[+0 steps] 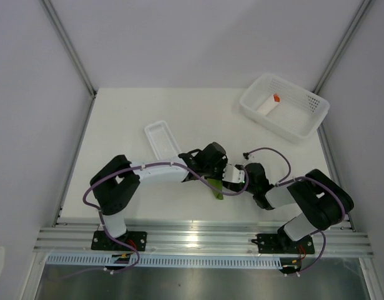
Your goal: Place the utensils on the paper napkin and roll it up
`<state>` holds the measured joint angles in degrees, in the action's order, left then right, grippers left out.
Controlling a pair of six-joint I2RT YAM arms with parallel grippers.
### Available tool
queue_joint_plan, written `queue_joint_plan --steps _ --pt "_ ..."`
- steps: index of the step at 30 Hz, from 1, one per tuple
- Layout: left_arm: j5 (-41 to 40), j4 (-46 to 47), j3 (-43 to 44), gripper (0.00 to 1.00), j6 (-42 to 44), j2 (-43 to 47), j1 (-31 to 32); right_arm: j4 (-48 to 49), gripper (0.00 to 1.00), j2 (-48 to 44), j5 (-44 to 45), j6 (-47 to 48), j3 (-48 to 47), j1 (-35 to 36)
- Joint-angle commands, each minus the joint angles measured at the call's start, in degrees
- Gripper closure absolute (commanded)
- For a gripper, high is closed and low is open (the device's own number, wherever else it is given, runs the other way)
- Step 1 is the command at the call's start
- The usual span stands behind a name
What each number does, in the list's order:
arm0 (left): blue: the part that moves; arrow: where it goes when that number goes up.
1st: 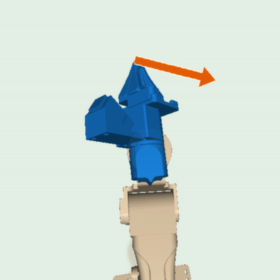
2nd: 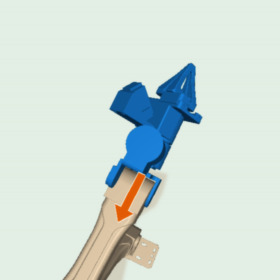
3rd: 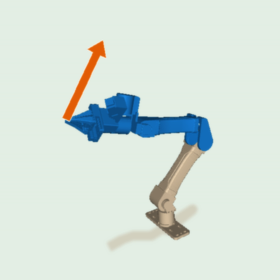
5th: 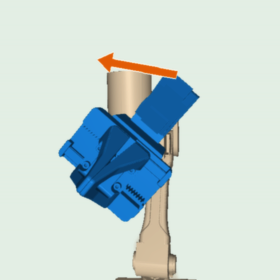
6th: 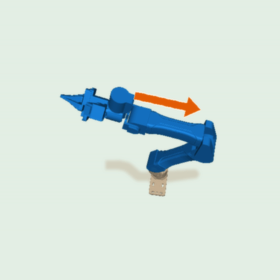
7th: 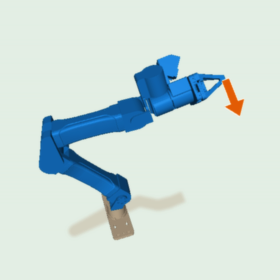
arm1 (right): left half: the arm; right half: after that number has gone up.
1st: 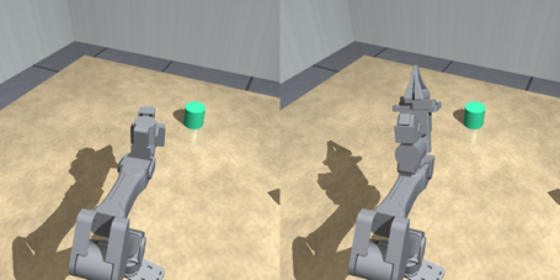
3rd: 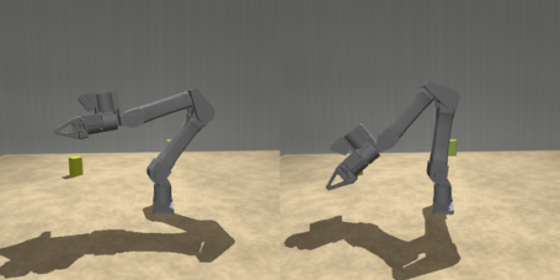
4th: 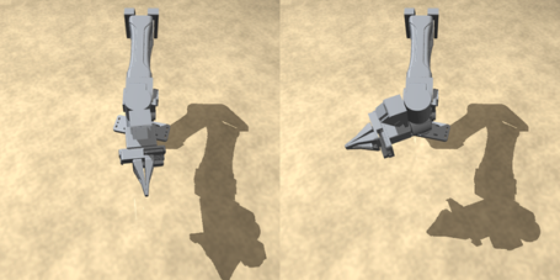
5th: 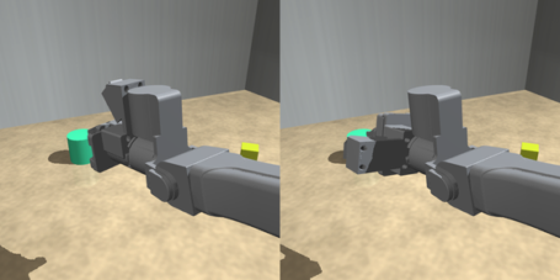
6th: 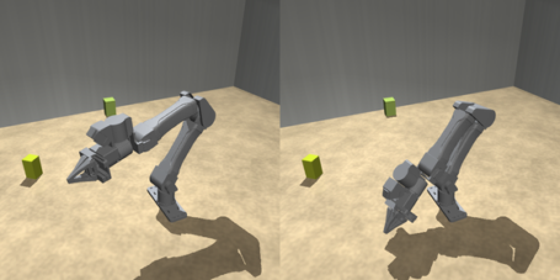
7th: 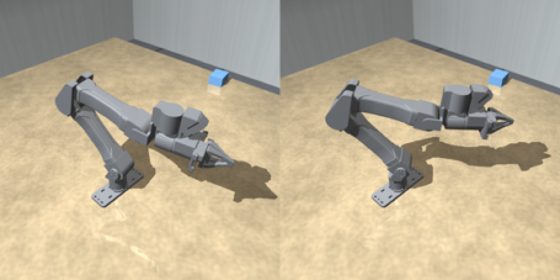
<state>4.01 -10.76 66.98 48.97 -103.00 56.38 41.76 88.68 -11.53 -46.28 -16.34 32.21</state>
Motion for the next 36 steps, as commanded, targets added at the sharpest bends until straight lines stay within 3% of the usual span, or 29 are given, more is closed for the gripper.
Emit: queue_joint_plan --steps 1,17,29,36 --pt "3.55 0.48 1.75 0.99 -2.21 -1.15 1.18 -0.36 0.99 -2.11 5.9 -1.26 1.57 1.45" --pt "5.66 -1.1 2.45 0.99 -4.14 -5.81 1.89 -3.97 1.0 -8.44 8.54 -1.35 2.45 3.92" --pt "7.15 -0.22 2.81 0.99 -7.13 -4.23 1.98 -1.86 1.0 -6.42 6.61 -2.15 2.36 4.0" --pt "7.15 -0.31 2.1 0.99 -8.36 -1.5 1.98 -5.37 1.0 -9.49 8.72 -1.71 2.54 3.92"
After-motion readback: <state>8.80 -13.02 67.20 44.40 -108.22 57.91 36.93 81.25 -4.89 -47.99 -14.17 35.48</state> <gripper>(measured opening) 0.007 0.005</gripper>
